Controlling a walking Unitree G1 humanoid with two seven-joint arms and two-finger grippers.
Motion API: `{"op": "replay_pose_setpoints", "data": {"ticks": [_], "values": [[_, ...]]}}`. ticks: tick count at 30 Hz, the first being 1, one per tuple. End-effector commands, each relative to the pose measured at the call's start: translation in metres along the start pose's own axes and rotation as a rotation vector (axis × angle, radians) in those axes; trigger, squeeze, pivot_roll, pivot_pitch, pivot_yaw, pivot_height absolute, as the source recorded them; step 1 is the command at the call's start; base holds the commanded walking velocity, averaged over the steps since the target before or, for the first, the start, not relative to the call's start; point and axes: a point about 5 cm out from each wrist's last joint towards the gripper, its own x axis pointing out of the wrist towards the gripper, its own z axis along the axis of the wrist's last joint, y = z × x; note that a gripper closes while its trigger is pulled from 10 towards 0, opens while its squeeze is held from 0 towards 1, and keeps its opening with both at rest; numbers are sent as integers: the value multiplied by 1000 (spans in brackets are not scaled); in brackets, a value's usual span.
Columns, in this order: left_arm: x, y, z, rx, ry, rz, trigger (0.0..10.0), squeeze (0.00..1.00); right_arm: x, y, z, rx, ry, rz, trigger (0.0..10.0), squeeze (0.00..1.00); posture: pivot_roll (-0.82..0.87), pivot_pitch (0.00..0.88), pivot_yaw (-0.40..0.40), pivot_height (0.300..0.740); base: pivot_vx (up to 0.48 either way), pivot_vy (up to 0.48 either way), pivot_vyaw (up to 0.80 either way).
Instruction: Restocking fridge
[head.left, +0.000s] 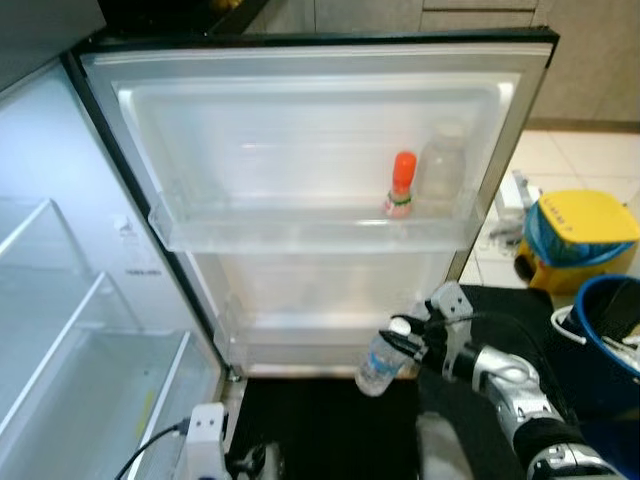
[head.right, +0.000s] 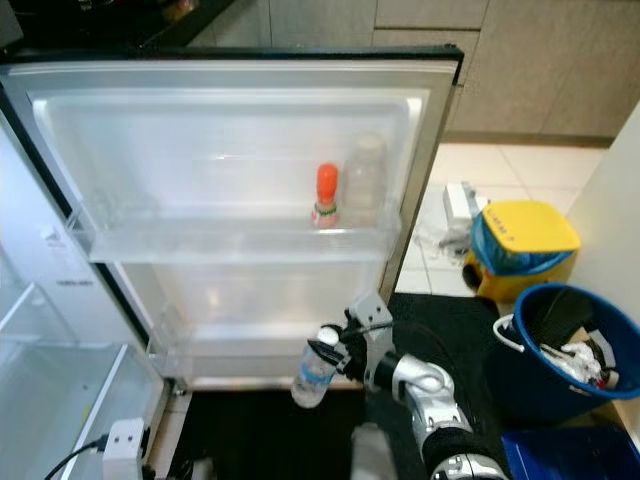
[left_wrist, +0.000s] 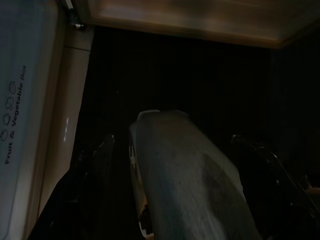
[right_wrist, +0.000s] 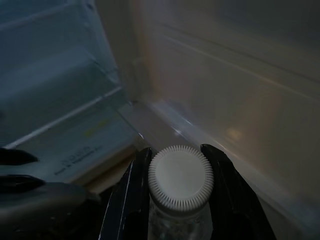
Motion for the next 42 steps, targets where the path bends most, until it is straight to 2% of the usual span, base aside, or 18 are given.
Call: {"op": "replay_pose_setpoints", "data": {"ticks": [1,8,10,15,17,18,19,23,25,29,32,34,35,40,42], "values": [[-4,-5,-16,-32,49,-22,10000,0,2,-2,12,-2,-59,14,10000,0,-23,64,4,561,0,0,0],[-2,-1,-5,-67,-19,-20,10000,0,4,-6,32,-6,-153,15,10000,0,-21,65,4,561,0,0,0],[-1,0,5,-83,-76,-34,10000,0,4,-8,41,-24,-181,11,10000,0,-24,66,4,561,0,0,0],[0,4,26,-91,-192,-89,10000,0,2,-12,49,-65,-188,-10,10000,0,-24,66,4,561,0,0,0],[-1,5,28,-95,-203,-96,10000,0,1,-13,49,-66,-190,-14,10000,0,-24,66,4,561,0,0,0],[-3,9,36,-94,-253,-142,10000,0,-1,-15,51,-78,-182,-33,10000,0,-30,68,3,561,0,0,0],[-3,9,36,-94,-253,-142,10000,0,-1,-15,51,-78,-182,-33,10000,0,-30,68,3,561,0,0,0],[-11,20,56,-63,-356,-221,10000,0,-4,-19,51,-94,-168,-67,10000,0,-29,69,1,561,0,0,0],[-17,31,70,-37,-420,-243,10000,0,-5,-23,51,-98,-156,-102,10000,0,-29,69,1,561,0,0,0],[-24,39,79,11,-435,-296,10000,0,-7,-28,53,-99,-162,-137,10000,0,-29,69,1,561,0,0,0],[-31,39,83,108,-420,-435,10000,0,-12,-33,62,-96,-206,-159,10000,0,-22,64,3,561,0,0,0],[-33,32,85,164,-400,-565,10000,0,-13,-33,69,-79,-248,-138,10000,0,-20,65,4,561,0,0,0],[-33,32,85,164,-400,-565,10000,0,-13,-33,69,-79,-248,-138,10000,0,-20,65,4,561,0,0,0],[-36,13,91,194,-406,-800,10000,0,-13,-32,81,-60,-318,-120,10000,0,-20,68,2,561,0,0,0],[-36,6,92,201,-411,-858,10000,0,-13,-33,85,-61,-333,-125,10000,0,-20,68,2,561,0,0,0]]}}
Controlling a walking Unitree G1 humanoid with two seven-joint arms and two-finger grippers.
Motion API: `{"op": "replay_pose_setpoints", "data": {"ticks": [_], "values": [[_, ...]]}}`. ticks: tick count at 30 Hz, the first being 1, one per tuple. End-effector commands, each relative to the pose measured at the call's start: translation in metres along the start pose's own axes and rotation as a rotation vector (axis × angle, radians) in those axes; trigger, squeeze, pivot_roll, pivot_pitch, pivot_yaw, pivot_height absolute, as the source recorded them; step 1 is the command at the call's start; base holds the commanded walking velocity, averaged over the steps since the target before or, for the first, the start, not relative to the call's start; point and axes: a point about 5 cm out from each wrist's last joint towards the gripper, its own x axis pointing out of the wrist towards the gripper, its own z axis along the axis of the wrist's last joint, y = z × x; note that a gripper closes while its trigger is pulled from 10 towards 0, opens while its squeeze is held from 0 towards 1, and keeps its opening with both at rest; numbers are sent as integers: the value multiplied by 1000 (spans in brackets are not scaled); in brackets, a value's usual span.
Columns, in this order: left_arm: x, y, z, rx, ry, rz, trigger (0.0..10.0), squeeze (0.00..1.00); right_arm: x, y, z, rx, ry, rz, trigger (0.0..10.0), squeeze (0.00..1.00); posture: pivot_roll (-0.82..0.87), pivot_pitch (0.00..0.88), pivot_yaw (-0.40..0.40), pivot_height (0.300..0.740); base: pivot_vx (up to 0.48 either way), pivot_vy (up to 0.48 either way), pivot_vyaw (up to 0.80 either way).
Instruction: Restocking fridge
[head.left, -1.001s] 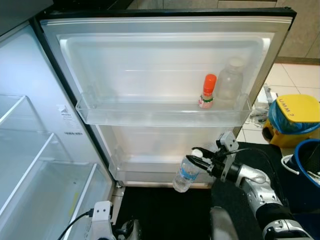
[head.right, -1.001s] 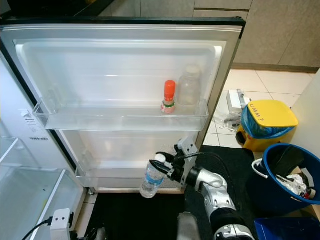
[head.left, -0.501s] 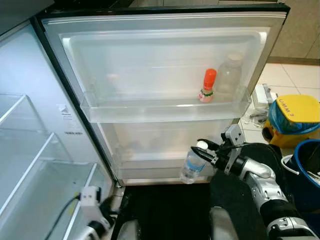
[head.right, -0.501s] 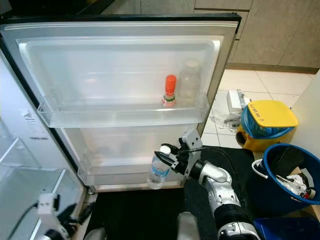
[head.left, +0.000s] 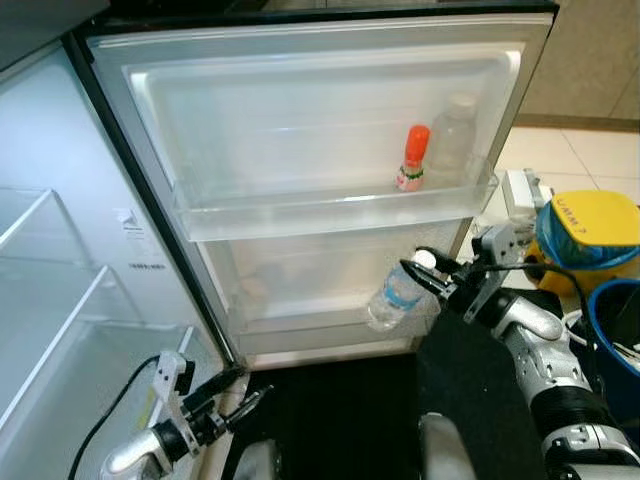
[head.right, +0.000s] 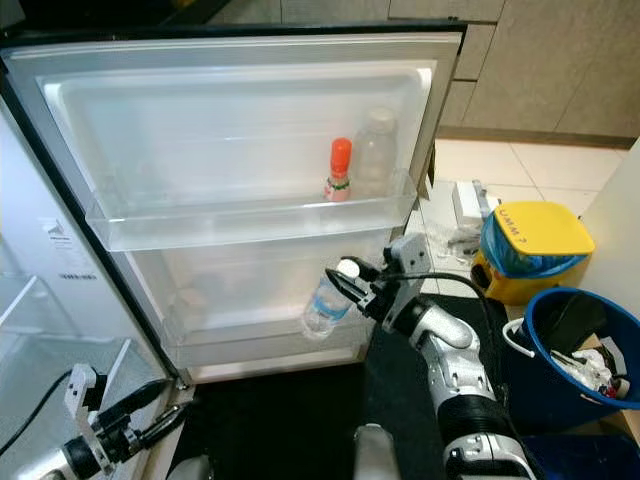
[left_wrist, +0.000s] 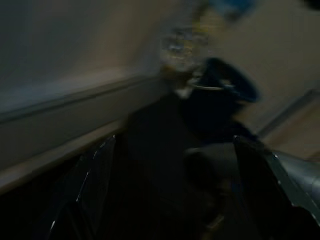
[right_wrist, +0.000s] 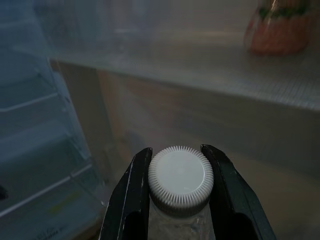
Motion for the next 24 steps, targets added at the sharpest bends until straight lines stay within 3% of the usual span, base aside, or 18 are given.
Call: {"op": "replay_pose_setpoints", "data": {"ticks": [1,10,19,24], "values": [[3,-6,-4,-23,-5,-53,10000,0,3,-2,10,-5,-42,-4,10000,0,-20,68,2,561,0,0,0],[6,0,5,40,-39,15,10000,0,2,-12,1,-138,78,-102,10000,0,-28,70,-7,561,0,0,0],[4,2,15,64,-63,21,10000,0,1,-17,-2,-139,87,-190,10000,0,-23,72,-5,561,0,0,0],[8,5,25,101,-84,10,10000,0,-4,-18,-19,-134,153,-267,10000,0,-21,71,-6,561,0,0,0]]}}
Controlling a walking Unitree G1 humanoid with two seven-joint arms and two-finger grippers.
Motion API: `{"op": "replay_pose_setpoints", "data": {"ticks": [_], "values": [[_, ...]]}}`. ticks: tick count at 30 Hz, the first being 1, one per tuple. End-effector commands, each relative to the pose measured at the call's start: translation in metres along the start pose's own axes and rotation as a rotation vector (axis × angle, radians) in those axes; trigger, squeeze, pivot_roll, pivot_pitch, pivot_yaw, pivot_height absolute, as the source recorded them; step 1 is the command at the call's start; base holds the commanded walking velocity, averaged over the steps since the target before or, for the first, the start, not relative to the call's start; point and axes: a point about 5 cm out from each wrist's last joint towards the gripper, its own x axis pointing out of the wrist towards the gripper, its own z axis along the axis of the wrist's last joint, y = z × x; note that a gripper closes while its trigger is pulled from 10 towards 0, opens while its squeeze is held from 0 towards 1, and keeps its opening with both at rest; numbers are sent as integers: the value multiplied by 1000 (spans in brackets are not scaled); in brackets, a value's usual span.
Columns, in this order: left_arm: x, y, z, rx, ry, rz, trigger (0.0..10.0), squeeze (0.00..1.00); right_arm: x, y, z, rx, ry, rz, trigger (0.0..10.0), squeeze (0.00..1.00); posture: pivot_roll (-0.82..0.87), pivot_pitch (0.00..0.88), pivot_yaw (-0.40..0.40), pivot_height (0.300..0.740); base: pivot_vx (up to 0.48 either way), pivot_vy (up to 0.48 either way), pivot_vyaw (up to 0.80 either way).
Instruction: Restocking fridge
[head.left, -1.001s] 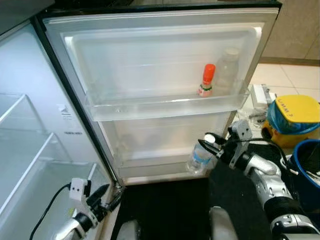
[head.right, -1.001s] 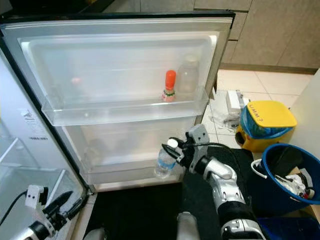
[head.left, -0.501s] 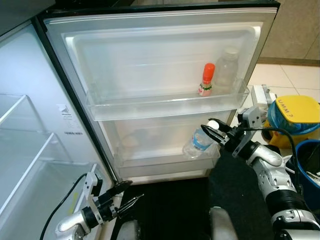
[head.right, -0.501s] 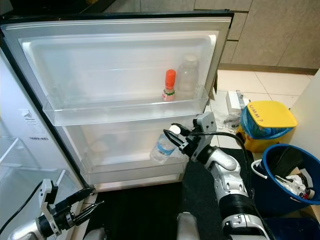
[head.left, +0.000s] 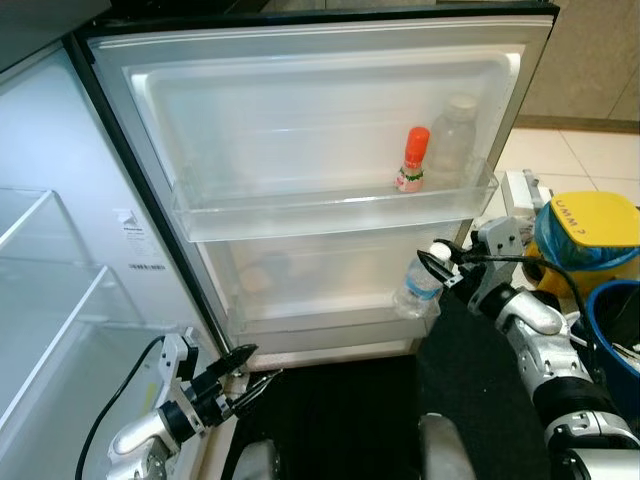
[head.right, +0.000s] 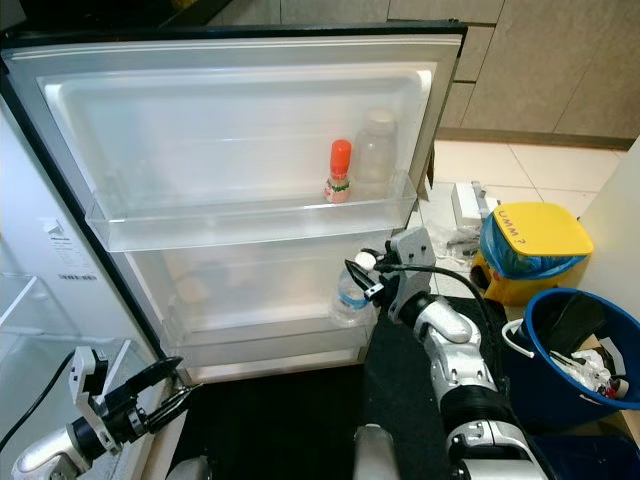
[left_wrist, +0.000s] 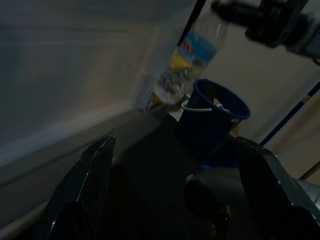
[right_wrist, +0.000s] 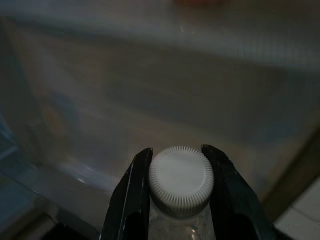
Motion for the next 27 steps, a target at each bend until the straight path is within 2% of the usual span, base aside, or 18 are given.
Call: {"op": "replay_pose_setpoints", "data": {"ticks": [1,5,8,13,18,22,27], "values": [[-5,3,4,13,2,8,10000,0,0,1,-3,-24,15,-18,10000,0,-21,71,-6,561,0,0,0],[-4,3,6,17,-1,2,10000,0,-4,-2,-13,-14,55,-71,10000,0,-21,71,-6,561,0,0,0],[-4,2,4,17,13,-2,10000,0,-12,-4,-29,50,97,-141,10000,0,-19,70,-4,561,0,0,0],[-2,1,4,18,11,-6,10000,0,-17,-9,-35,104,101,-199,10000,0,-19,70,-4,561,0,0,0],[-1,0,5,21,8,-11,10000,0,-17,-13,-30,185,35,-224,10000,0,-16,72,-3,561,0,0,0],[0,-2,4,16,16,-25,10000,0,-8,-26,-1,237,-134,-243,10000,0,-13,86,5,561,0,0,0],[-1,-3,4,18,17,-27,10000,0,-3,-27,9,232,-168,-219,10000,0,-9,109,7,561,0,0,0]]}}
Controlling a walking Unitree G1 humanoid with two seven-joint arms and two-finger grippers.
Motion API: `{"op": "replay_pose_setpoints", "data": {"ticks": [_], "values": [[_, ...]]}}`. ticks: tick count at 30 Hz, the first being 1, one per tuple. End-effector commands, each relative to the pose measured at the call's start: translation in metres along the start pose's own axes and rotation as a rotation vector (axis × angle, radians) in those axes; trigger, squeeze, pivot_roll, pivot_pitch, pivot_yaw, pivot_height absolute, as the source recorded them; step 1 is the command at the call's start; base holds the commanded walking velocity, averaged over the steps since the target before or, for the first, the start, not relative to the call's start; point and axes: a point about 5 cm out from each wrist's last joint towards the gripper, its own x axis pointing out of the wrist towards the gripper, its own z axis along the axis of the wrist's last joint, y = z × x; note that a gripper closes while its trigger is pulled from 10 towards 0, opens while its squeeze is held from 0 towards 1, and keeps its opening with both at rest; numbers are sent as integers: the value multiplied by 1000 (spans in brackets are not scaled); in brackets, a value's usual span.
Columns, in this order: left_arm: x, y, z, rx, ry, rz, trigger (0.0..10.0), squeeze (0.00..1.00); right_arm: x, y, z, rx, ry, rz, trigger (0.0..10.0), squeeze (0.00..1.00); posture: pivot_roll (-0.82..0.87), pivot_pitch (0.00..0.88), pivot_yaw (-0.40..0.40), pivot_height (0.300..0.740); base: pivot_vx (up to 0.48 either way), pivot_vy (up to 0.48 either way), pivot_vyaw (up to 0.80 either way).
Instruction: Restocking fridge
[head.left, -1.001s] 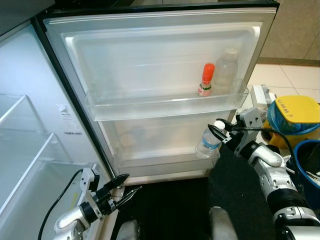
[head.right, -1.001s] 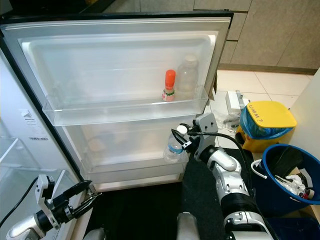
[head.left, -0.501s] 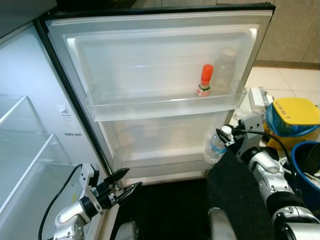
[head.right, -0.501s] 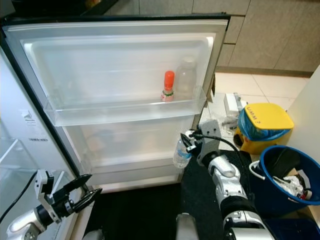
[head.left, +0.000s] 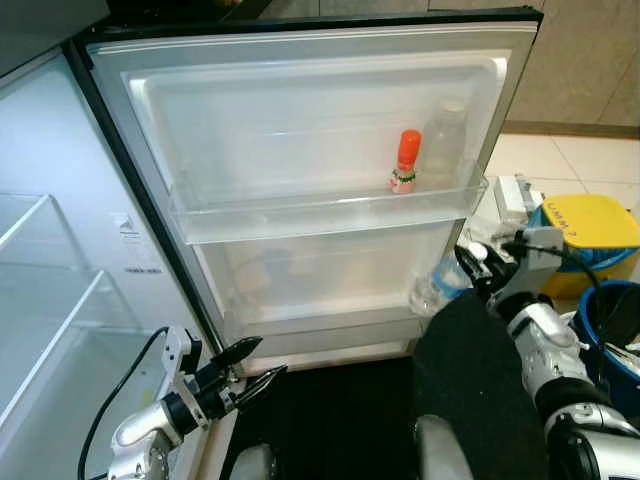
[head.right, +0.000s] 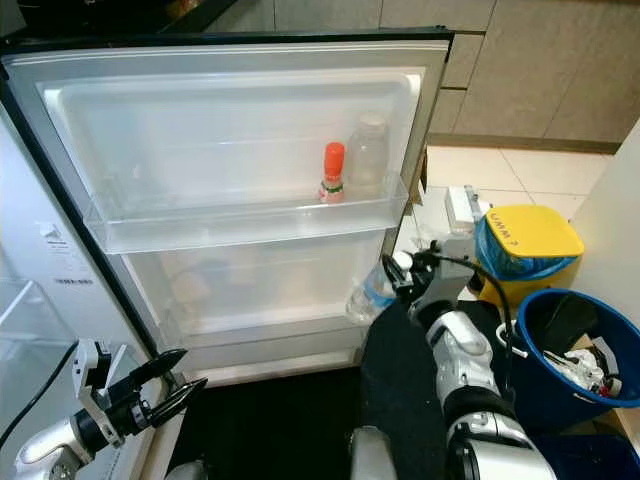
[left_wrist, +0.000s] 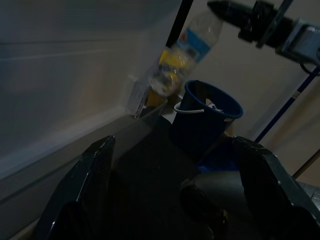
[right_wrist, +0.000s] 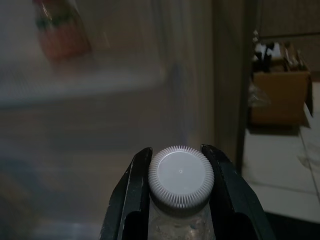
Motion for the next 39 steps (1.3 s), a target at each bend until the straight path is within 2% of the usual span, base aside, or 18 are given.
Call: {"op": "replay_pose_setpoints", "data": {"ticks": [1,9,16,25,29,31,32,33,39], "values": [[-5,0,1,6,10,4,10000,0,4,3,6,5,-26,19,10000,0,-8,112,7,561,0,0,0],[-14,-5,3,13,22,-5,10000,0,11,6,8,-21,-15,22,10000,0,17,160,19,561,0,0,0],[-20,-14,10,25,18,-25,10000,0,10,6,0,10,11,-16,10000,0,90,228,50,561,0,0,0],[-25,-22,19,37,26,-43,10000,0,11,7,-2,19,31,-32,10000,0,112,263,64,561,0,0,0],[-24,-25,24,43,17,-50,10000,0,10,8,-8,-50,84,-42,10000,0,113,272,68,561,0,0,0],[-21,-28,28,48,13,-66,10000,0,9,7,-15,-203,176,-63,10000,0,109,280,71,561,0,0,0],[-21,-28,28,48,13,-66,10000,0,9,7,-15,-203,176,-63,10000,0,109,280,71,561,0,0,0],[-19,-29,29,50,11,-74,10000,0,8,6,-16,-247,197,-72,10000,0,106,284,72,561,0,0,0],[-17,-31,30,46,13,-83,10000,0,7,4,-17,-269,208,-96,10000,0,102,285,74,561,0,0,0]]}}
